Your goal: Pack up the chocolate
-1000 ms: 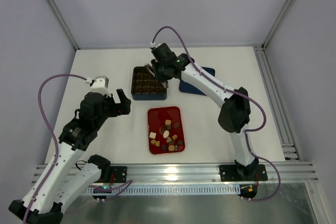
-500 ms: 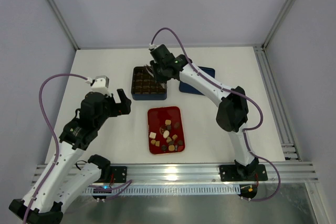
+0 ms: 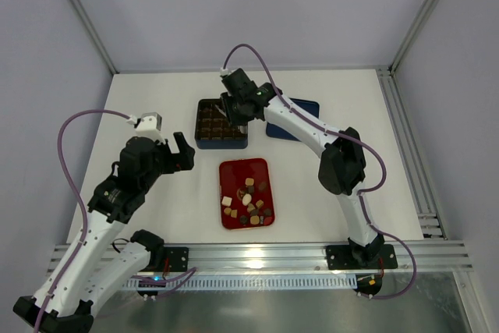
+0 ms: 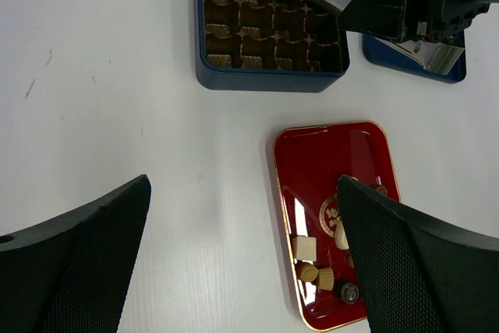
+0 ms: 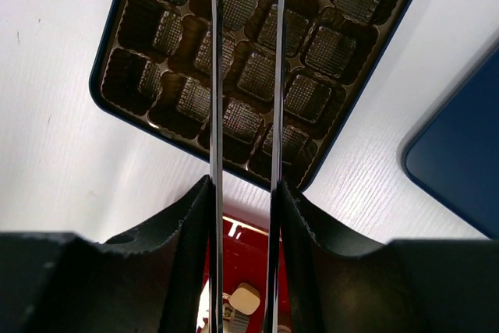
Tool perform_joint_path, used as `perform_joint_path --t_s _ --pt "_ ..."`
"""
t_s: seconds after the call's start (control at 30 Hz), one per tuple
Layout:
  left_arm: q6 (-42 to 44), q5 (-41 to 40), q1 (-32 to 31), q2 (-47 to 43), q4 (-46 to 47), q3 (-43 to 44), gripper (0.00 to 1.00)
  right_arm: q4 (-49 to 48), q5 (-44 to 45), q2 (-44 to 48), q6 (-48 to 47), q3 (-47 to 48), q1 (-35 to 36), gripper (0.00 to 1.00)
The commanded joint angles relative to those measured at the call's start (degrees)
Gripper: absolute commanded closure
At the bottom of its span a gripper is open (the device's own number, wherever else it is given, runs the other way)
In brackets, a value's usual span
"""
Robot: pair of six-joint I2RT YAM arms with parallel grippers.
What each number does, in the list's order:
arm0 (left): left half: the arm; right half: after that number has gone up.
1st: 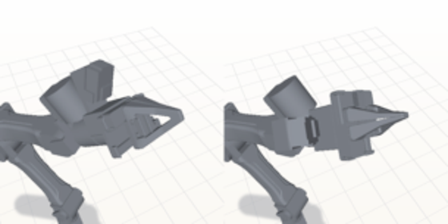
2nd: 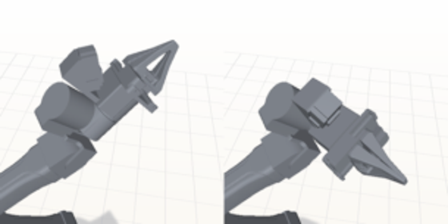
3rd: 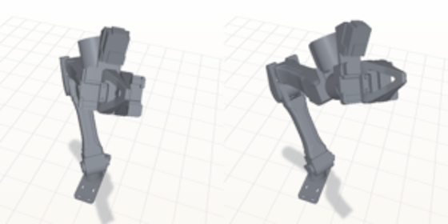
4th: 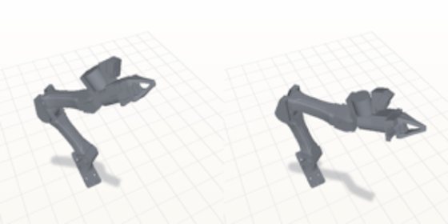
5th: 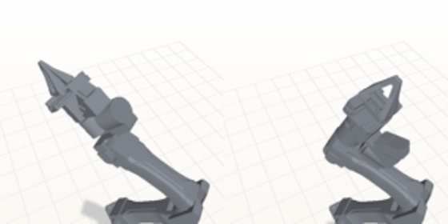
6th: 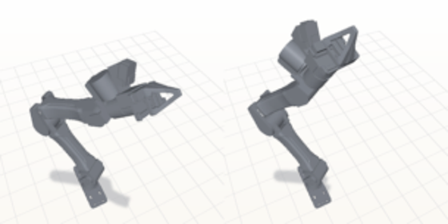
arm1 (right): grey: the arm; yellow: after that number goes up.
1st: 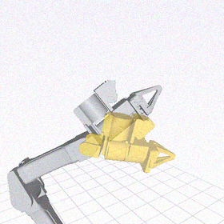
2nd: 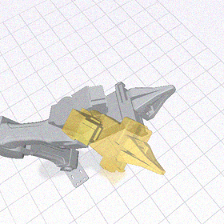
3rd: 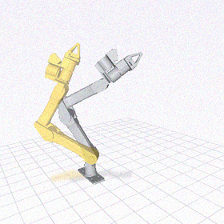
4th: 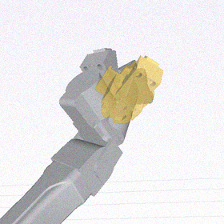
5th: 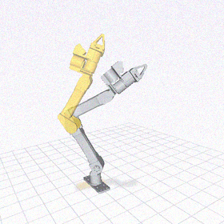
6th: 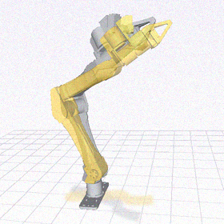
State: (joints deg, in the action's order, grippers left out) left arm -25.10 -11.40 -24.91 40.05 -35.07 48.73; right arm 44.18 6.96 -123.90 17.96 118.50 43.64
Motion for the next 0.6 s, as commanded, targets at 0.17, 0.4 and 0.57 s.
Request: perform_joint_path --t_s 0.17,0.4,0.57 --pt "0.0 -0.6 -0.1 -0.9 0.3 1.2 0.00 -0.9 1.6 3.6 0.0 3.0 0.0 0.59" --pt "-0.3 -0.5 -0.1 -1.2 0.4 1.1 0.00 0.2 2.7 10.4 -0.4 -0.5 0.3 0.59" --pt "-0.4 -0.2 -0.1 -1.3 0.4 1.1 0.00 0.2 3.0 19.5 0.4 -12.0 0.9 0.60"
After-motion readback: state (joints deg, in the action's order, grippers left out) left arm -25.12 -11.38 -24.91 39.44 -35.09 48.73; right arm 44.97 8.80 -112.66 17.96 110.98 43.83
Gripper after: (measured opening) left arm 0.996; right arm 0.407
